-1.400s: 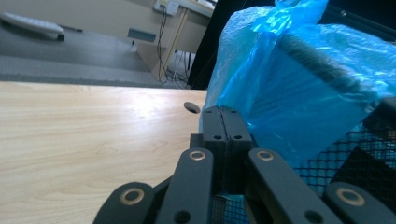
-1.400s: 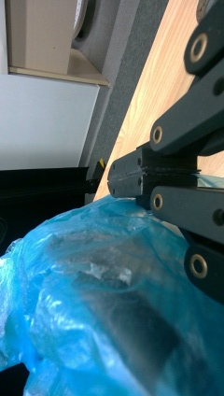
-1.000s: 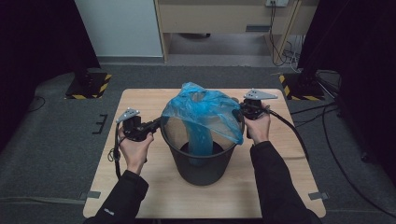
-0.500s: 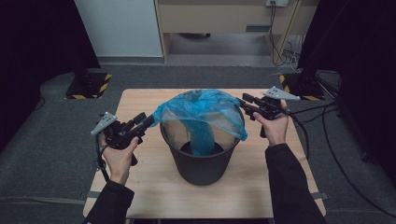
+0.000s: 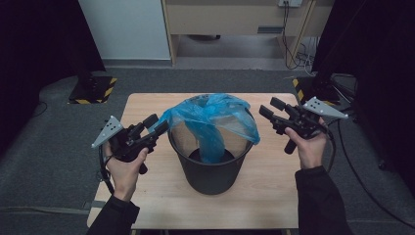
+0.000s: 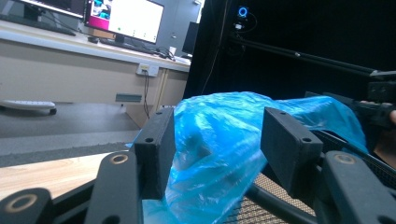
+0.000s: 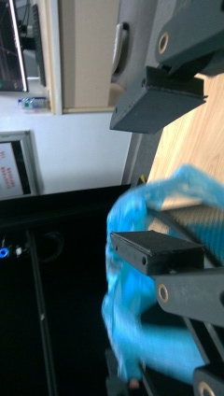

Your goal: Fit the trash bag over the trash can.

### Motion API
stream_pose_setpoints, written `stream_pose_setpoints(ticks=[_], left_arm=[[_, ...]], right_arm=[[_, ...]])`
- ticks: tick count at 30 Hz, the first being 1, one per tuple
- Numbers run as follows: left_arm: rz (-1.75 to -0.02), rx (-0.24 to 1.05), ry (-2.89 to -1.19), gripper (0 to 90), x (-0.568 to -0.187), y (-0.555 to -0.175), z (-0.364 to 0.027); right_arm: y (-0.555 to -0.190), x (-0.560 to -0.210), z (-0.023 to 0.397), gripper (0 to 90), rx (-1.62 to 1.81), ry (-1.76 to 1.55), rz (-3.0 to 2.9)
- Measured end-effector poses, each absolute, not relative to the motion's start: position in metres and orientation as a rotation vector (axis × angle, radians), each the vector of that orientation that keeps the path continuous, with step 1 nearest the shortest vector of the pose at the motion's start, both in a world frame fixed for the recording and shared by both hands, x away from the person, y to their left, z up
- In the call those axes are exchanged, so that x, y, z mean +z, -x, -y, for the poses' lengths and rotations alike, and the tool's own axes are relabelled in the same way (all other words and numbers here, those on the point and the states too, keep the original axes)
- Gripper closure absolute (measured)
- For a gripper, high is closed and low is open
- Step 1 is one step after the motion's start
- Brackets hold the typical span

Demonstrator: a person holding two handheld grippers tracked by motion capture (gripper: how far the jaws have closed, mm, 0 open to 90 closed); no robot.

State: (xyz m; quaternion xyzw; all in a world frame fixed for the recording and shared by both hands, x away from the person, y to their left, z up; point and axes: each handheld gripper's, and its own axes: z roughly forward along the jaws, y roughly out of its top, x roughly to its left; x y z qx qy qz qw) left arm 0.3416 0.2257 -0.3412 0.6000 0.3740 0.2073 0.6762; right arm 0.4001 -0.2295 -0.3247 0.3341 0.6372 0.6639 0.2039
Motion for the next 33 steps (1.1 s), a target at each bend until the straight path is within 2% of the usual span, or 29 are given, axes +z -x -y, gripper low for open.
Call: stream_pose_setpoints(ticks=[5,12,15,23,28,33], left_arm=[[-0.830,0.440,-1.374,44.1,-0.341,-0.342,-0.221],[-0.831,0.471,-1.445,45.6,-0.349,-0.337,-0.209],[-0.837,0.506,-1.456,50.9,-0.349,-0.334,-0.209],[-0.842,0.482,-1.422,75.3,-0.349,-0.329,-0.216],[-0.833,0.484,-1.423,81.9,-0.349,-0.326,-0.218],[-0.809,0.472,-1.430,82.5,-0.349,-0.317,-0.217]], right_arm=[[-0.382,-0.325,0.222,36.8,1.850,-0.915,-1.818],[-0.368,-0.327,0.216,36.6,1.905,-0.892,-1.834],[-0.364,-0.328,0.209,36.7,1.898,-0.869,-1.874],[-0.356,-0.329,0.207,37.9,1.917,-0.841,-1.885],[-0.349,-0.323,0.214,37.7,1.950,-0.832,-1.847],[-0.350,-0.328,0.206,39.8,1.930,-0.821,-1.887]])
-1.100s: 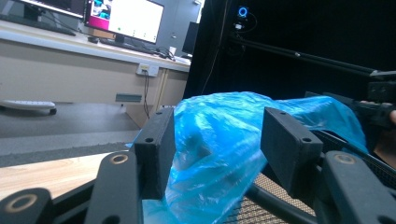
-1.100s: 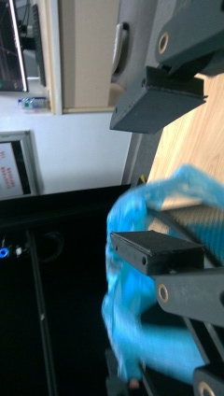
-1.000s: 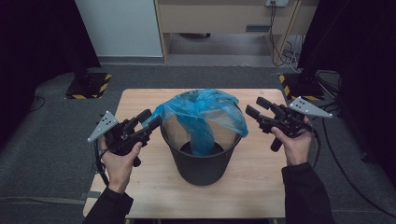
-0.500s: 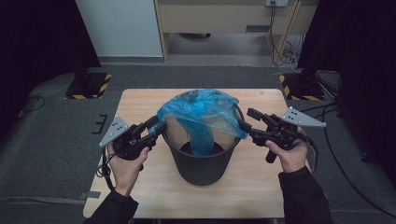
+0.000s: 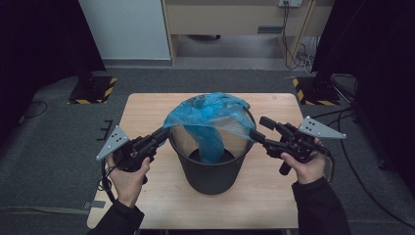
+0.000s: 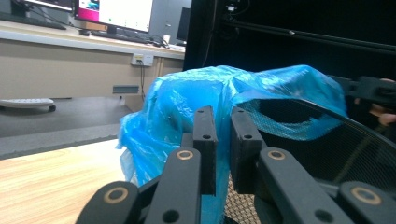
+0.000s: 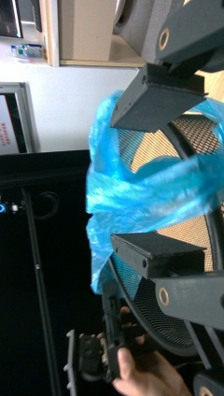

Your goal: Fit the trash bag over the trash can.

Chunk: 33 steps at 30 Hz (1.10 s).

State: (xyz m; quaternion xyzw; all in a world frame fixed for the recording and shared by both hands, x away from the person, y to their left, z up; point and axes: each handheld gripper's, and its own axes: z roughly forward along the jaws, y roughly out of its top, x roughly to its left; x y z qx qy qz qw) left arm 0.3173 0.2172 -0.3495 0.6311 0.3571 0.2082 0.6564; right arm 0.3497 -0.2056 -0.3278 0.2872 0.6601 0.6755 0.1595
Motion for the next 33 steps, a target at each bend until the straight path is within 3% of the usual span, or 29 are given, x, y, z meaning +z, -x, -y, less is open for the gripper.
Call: stream_pose_setpoints(ticks=[6,9,14,33], left_arm=[[-0.797,0.442,-1.440,84.5,-0.353,-0.305,-0.218],[-0.789,0.426,-1.467,84.8,-0.357,-0.299,-0.216],[-0.771,0.409,-1.525,89.3,-0.368,-0.290,-0.211],[-0.716,0.363,-1.552,89.6,-0.391,-0.281,-0.193]], right_arm=[[-0.348,-0.337,0.201,78.9,1.860,-0.793,-1.953],[-0.345,-0.337,0.205,88.7,1.863,-0.786,-1.975],[-0.340,-0.337,0.208,90.0,1.870,-0.765,-1.998],[-0.330,-0.354,0.218,90.0,1.813,-0.810,-2.140]])
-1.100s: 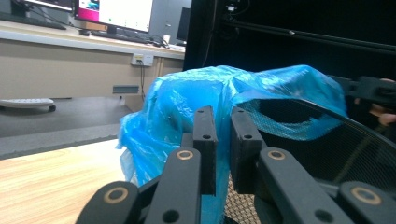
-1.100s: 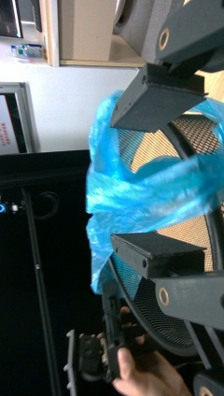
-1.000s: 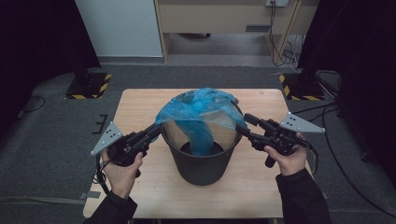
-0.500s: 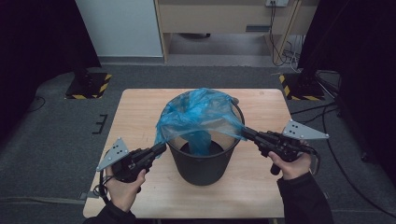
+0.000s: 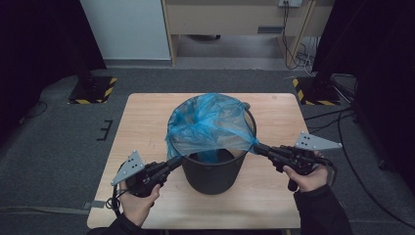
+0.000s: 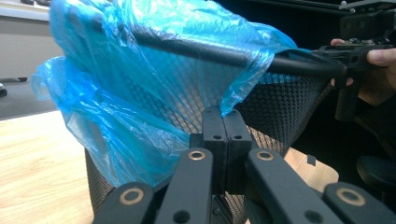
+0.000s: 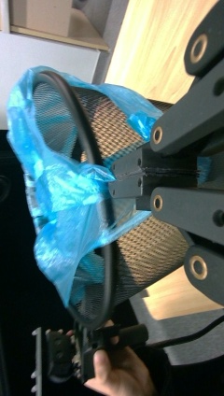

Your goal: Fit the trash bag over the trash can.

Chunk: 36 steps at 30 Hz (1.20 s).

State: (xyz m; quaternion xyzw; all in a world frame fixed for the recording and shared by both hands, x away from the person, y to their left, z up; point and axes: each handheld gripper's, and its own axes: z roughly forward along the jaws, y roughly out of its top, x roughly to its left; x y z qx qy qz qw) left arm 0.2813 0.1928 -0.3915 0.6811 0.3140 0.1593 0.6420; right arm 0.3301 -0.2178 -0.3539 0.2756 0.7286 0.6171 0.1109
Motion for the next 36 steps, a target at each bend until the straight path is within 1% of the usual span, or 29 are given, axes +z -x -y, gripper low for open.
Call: stream_pose_setpoints(ticks=[9,20,22,23,26,30,34,36], left_arm=[[-0.657,0.396,-1.600,88.5,-0.399,-0.273,-0.182],[-0.654,0.361,-1.572,80.6,-0.404,-0.272,-0.179],[-0.657,0.368,-1.558,75.3,-0.404,-0.270,-0.178],[-0.661,0.371,-1.556,70.1,-0.404,-0.270,-0.178],[-0.675,0.390,-1.536,61.2,-0.403,-0.269,-0.180],[-0.717,0.433,-1.511,46.9,-0.401,-0.271,-0.189],[-0.777,0.459,-1.483,38.0,-0.404,-0.275,-0.201],[-0.805,0.463,-1.465,36.3,-0.405,-0.277,-0.206]], right_arm=[[-0.332,-0.364,0.214,90.0,1.721,-0.845,-2.218],[-0.338,-0.380,0.205,90.0,1.586,-0.882,-2.294],[-0.340,-0.384,0.206,90.0,1.551,-0.921,-2.278],[-0.341,-0.386,0.207,89.9,1.548,-0.939,-2.266],[-0.345,-0.391,0.210,89.1,1.546,-0.979,-2.236],[-0.347,-0.395,0.214,87.9,1.545,-1.006,-2.195],[-0.350,-0.399,0.217,88.2,1.541,-1.036,-2.176],[-0.352,-0.401,0.217,87.8,1.533,-1.038,-2.178]])
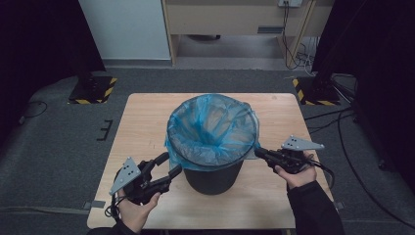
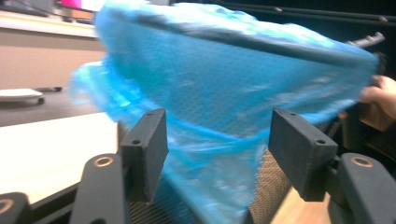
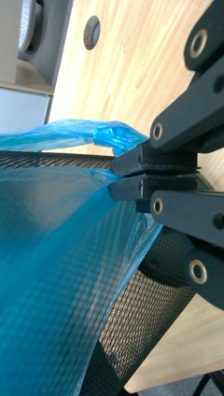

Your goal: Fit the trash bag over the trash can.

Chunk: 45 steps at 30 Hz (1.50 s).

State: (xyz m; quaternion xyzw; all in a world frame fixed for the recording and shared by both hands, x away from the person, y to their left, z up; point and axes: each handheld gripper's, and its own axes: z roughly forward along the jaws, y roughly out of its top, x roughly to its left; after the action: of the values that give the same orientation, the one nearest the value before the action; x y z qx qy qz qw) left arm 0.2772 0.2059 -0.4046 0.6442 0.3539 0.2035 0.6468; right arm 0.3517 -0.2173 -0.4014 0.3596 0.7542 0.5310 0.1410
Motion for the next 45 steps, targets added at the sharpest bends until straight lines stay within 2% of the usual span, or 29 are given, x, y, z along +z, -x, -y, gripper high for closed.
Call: stream_pose_setpoints(ticks=[3,6,10,16,22,26,34,36,38,40,43,45], left_arm=[[-0.854,0.481,-1.433,35.7,-0.405,-0.283,-0.214],[-0.890,0.497,-1.423,35.3,-0.408,-0.290,-0.223],[-0.916,0.513,-1.431,33.6,-0.414,-0.297,-0.233],[-0.961,0.549,-1.480,28.4,-0.428,-0.315,-0.248],[-1.041,0.562,-1.533,27.4,-0.450,-0.332,-0.260],[-1.061,0.567,-1.559,26.8,-0.457,-0.339,-0.261],[-1.094,0.559,-1.627,25.4,-0.468,-0.342,-0.260],[-1.090,0.550,-1.644,25.2,-0.470,-0.343,-0.257],[-1.080,0.541,-1.661,25.1,-0.471,-0.343,-0.255],[-1.071,0.536,-1.666,25.1,-0.470,-0.342,-0.253],[-1.071,0.530,-1.668,25.3,-0.471,-0.342,-0.253],[-1.075,0.528,-1.667,25.5,-0.471,-0.343,-0.253]], right_arm=[[-0.353,-0.404,0.217,84.6,1.527,-1.045,-2.184],[-0.355,-0.403,0.220,76.2,1.568,-1.047,-2.147],[-0.357,-0.398,0.231,58.4,1.635,-1.035,-2.062],[-0.363,-0.397,0.247,38.8,1.726,-1.022,-1.976],[-0.365,-0.385,0.266,37.8,1.804,-1.039,-1.849],[-0.371,-0.366,0.262,36.4,1.832,-1.006,-1.764],[-0.410,-0.342,0.218,38.4,1.851,-0.951,-1.783],[-0.419,-0.339,0.207,41.3,1.826,-0.942,-1.822],[-0.425,-0.339,0.199,49.9,1.820,-0.926,-1.848],[-0.428,-0.340,0.196,65.5,1.818,-0.930,-1.872],[-0.428,-0.342,0.197,81.4,1.856,-0.931,-1.872],[-0.427,-0.341,0.200,87.6,1.855,-0.937,-1.872]])
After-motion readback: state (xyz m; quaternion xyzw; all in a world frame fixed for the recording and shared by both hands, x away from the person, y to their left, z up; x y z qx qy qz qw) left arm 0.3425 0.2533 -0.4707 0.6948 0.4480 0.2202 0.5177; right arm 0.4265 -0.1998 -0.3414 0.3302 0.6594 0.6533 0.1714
